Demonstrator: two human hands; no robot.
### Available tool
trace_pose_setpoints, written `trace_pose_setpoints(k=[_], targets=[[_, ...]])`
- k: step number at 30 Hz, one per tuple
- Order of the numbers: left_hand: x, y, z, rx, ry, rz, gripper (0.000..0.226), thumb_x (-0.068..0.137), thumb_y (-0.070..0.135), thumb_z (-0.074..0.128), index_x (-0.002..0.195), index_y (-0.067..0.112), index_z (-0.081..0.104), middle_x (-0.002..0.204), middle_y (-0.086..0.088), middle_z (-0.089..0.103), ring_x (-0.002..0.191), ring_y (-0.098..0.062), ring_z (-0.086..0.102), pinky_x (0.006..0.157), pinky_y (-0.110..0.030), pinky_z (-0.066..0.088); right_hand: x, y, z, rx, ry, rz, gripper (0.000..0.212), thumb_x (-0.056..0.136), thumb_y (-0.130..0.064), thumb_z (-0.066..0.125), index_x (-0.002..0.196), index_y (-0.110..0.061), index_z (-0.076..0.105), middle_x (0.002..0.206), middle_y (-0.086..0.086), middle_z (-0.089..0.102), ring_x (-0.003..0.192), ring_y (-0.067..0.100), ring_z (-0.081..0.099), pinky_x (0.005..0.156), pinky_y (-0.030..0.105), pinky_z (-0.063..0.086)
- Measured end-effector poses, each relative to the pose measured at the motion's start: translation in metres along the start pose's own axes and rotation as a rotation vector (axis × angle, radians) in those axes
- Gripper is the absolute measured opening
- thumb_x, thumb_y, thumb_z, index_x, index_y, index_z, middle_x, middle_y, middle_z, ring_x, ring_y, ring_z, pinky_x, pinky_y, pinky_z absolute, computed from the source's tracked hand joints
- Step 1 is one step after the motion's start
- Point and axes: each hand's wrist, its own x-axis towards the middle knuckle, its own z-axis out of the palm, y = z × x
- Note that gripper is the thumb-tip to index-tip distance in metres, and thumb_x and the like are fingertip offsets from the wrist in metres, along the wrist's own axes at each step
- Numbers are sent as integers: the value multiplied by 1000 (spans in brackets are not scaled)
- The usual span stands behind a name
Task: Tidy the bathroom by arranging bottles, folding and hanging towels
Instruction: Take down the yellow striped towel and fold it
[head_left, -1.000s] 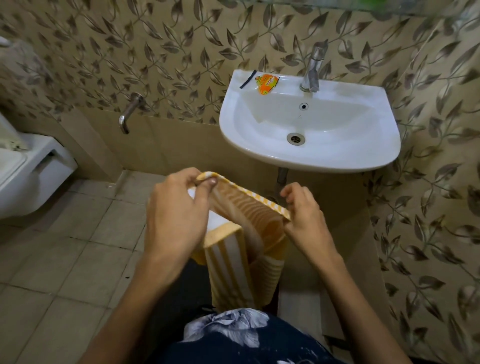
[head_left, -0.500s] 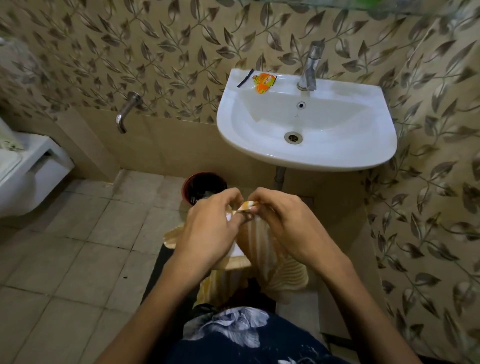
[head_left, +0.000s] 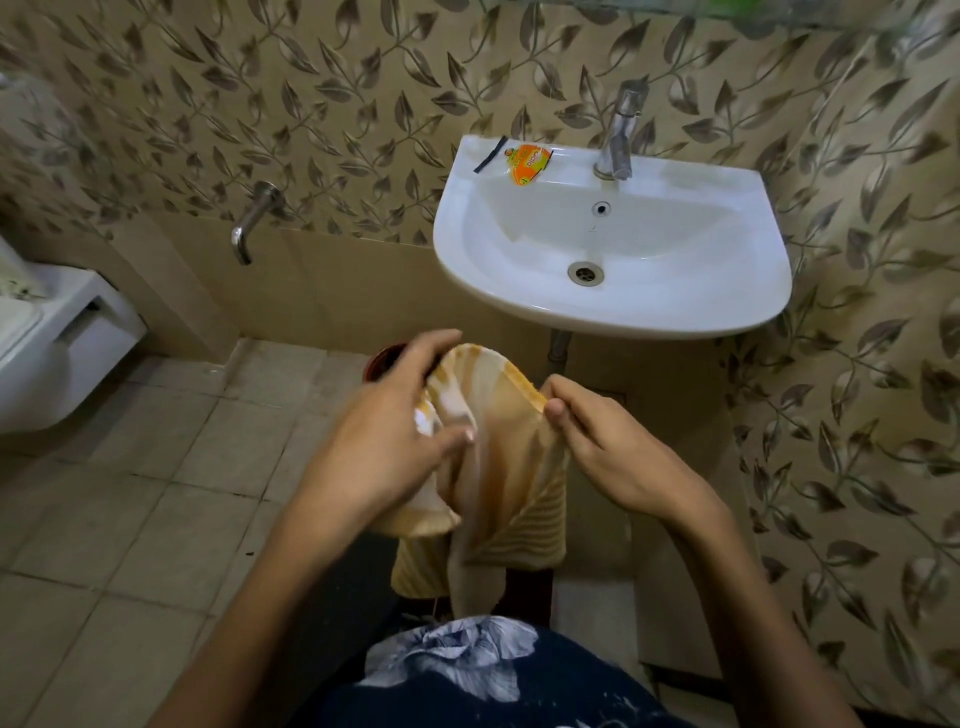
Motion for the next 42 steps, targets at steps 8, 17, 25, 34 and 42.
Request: trace_pose_setpoints(k=[8, 17, 25, 34, 42], targets=[[-4, 1, 20, 40, 15, 132, 13, 85, 38, 59, 76, 37, 49, 77, 15, 56, 75, -6, 51, 58, -25, 36, 4, -26, 21, 242, -39, -118, 25, 94, -48, 47, 88, -23, 50, 77, -12, 54, 70, 8, 50, 65, 37, 44], [-7, -3, -11, -1, 346, -23, 20, 87, 36, 55, 72, 25, 48, 69, 7, 52, 67, -8, 49, 51, -28, 32, -9, 6, 12, -219, 172, 82, 35, 72, 6, 51, 85, -26, 49, 91, -9, 42, 80, 15, 51, 70, 43, 49], [-9, -3, 1, 62, -67, -68, 68, 78, 29, 70, 130, 50, 30, 124, 3, 56, 110, -21, 53, 82, -34, 44, -13, -21, 0, -88, 42, 49, 18, 68, -7, 36, 65, -20, 48, 64, -3, 57, 66, 19, 56, 64, 47, 47], [-6, 0, 18, 72, 13, 11, 25, 85, 37, 60, 65, 24, 52, 71, 8, 59, 73, -11, 55, 58, -29, 40, -9, -33, 13, 9, 138, -7, 25, 68, -5, 44, 81, -25, 49, 77, -11, 55, 68, 6, 51, 59, 26, 40], [-3, -6, 7, -30, 246, -65, 25, 90, 30, 54, 68, 18, 48, 64, -3, 56, 63, -17, 54, 51, -29, 33, -21, -2, 3, -211, 65, 199, 21, 87, -11, 51, 78, -30, 49, 83, -10, 57, 77, 9, 55, 68, 32, 44]])
